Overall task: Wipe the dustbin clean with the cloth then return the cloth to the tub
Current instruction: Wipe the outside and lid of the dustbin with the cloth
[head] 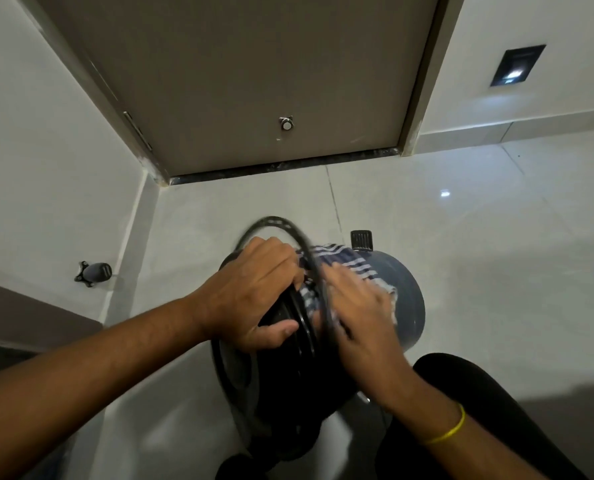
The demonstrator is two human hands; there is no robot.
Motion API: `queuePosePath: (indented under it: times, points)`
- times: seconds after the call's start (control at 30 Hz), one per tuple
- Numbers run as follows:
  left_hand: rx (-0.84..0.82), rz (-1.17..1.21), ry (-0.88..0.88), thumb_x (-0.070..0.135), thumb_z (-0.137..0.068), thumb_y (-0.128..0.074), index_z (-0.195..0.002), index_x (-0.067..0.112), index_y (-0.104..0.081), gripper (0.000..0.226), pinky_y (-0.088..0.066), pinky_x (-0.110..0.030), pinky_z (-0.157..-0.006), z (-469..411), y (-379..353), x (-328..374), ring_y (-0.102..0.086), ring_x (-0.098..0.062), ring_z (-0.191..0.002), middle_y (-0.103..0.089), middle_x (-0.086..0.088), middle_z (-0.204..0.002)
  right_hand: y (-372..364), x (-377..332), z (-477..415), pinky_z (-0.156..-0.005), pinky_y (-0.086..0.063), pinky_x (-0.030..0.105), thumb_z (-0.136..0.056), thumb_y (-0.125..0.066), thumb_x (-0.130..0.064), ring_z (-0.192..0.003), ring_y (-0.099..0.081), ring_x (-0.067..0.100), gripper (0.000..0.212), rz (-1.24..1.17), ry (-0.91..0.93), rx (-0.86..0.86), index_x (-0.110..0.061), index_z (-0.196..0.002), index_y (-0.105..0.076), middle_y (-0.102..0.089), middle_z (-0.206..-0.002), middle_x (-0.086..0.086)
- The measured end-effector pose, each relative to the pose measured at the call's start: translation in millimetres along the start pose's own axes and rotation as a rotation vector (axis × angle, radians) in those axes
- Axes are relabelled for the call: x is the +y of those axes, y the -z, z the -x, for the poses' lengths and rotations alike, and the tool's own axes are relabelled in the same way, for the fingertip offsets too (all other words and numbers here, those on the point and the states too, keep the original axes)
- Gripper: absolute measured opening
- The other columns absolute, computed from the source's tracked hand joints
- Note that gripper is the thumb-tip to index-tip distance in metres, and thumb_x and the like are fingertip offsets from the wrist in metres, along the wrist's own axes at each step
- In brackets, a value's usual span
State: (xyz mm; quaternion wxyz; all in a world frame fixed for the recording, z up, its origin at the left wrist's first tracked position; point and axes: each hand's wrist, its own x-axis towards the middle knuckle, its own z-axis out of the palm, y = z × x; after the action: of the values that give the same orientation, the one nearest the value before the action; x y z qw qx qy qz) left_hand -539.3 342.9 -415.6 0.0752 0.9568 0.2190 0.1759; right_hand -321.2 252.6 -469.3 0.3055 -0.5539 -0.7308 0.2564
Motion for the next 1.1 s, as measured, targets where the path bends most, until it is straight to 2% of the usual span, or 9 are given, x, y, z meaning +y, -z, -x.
queuePosePath:
  times: [0.1, 0.17, 0.37, 0.5, 0.63, 0.8, 0.9, 1.03, 1.1]
  points:
    - [-0.002, -0.02, -0.069, 0.06, -0.095, -0.04, -0.101, 0.016, -0.052, 0.046, -0.041, -0.043, -0.085, 12, -1, -1, -0.05, -0.027, -0.091, -0.056, -0.01, -0.099, -6, -8, 10, -0.129, -0.022, 0.058, -0.109, -0.033, -0.047, -0.168, -0.016, 0.008, 0.054, 0.056, 0.05, -0.065, -0.051, -0.163, -0.032, -0.029, -0.175, -0.025]
    - [0.014, -0.023, -0.076, 0.061, -0.097, -0.036, -0.101, 0.016, -0.051, 0.048, -0.04, -0.043, -0.086, 16, -2, 1, -0.052, -0.027, -0.091, -0.058, -0.011, -0.097, 2, 3, 7, -0.128, -0.025, 0.056, -0.108, -0.033, -0.051, -0.167, -0.022, 0.009, 0.055, 0.082, 0.072, -0.085, -0.05, -0.163, -0.033, -0.032, -0.173, -0.026]
    - [0.019, -0.056, -0.133, 0.062, -0.1, -0.034, -0.098, 0.014, -0.054, 0.052, -0.036, -0.039, -0.084, 15, -1, 8, -0.052, -0.025, -0.09, -0.059, -0.01, -0.095, 21, 48, -21, -0.126, -0.033, 0.054, -0.101, -0.025, -0.063, -0.157, -0.043, 0.014, 0.063, 0.024, -0.246, 0.039, -0.044, -0.153, -0.055, -0.054, -0.16, -0.02]
    - [-0.005, -0.081, -0.195, 0.061, -0.098, -0.037, -0.098, 0.013, -0.055, 0.052, -0.037, -0.041, -0.084, 13, -2, 10, -0.052, -0.026, -0.089, -0.059, -0.009, -0.096, 24, 56, -24, -0.129, -0.023, 0.051, -0.098, -0.027, -0.07, -0.161, -0.035, 0.013, 0.065, -0.002, -0.375, 0.074, -0.047, -0.151, -0.055, -0.052, -0.163, -0.02]
    - [-0.021, -0.087, -0.254, 0.061, -0.096, -0.04, -0.096, 0.013, -0.056, 0.051, -0.038, -0.042, -0.081, 14, -2, 8, -0.053, -0.027, -0.085, -0.059, -0.009, -0.093, 19, 43, -14, -0.129, -0.025, 0.053, -0.106, -0.03, -0.054, -0.16, -0.035, 0.011, 0.055, 0.069, -0.284, 0.001, -0.046, -0.157, -0.048, -0.046, -0.167, -0.02]
    - [-0.048, -0.099, -0.306, 0.061, -0.096, -0.04, -0.09, 0.01, -0.062, 0.056, -0.04, -0.043, -0.079, 15, -2, 11, -0.053, -0.029, -0.081, -0.061, -0.01, -0.09, 7, 21, 0, -0.124, -0.029, 0.058, -0.109, -0.03, -0.059, -0.161, -0.034, 0.009, 0.054, 0.057, -0.067, -0.085, -0.049, -0.162, -0.037, -0.041, -0.166, -0.025]
    - [-0.035, -0.101, -0.292, 0.06, -0.096, -0.04, -0.09, 0.009, -0.063, 0.055, -0.038, -0.042, -0.08, 16, -2, 15, -0.054, -0.029, -0.081, -0.062, -0.011, -0.09, 11, 34, -5, -0.122, -0.033, 0.053, -0.111, -0.035, -0.056, -0.153, -0.042, 0.003, 0.048, 0.09, -0.003, -0.077, -0.051, -0.158, -0.04, -0.047, -0.158, -0.029]
    - [-0.024, -0.1, -0.301, 0.058, -0.095, -0.044, -0.094, 0.009, -0.061, 0.052, -0.04, -0.042, -0.079, 13, -2, 19, -0.055, -0.03, -0.082, -0.062, -0.011, -0.092, 19, 56, -27, -0.11, -0.033, 0.04, -0.108, -0.033, -0.056, -0.141, -0.055, 0.007, 0.042, 0.058, -0.21, 0.047, -0.048, -0.141, -0.058, -0.064, -0.144, -0.024]
    - [-0.031, -0.087, -0.314, 0.057, -0.095, -0.045, -0.093, 0.008, -0.063, 0.053, -0.04, -0.042, -0.079, 11, -2, 21, -0.055, -0.03, -0.082, -0.062, -0.011, -0.092, 21, 60, -33, -0.106, -0.03, 0.039, -0.105, -0.03, -0.06, -0.138, -0.057, 0.012, 0.05, 0.061, -0.278, 0.074, -0.043, -0.136, -0.065, -0.069, -0.139, -0.019]
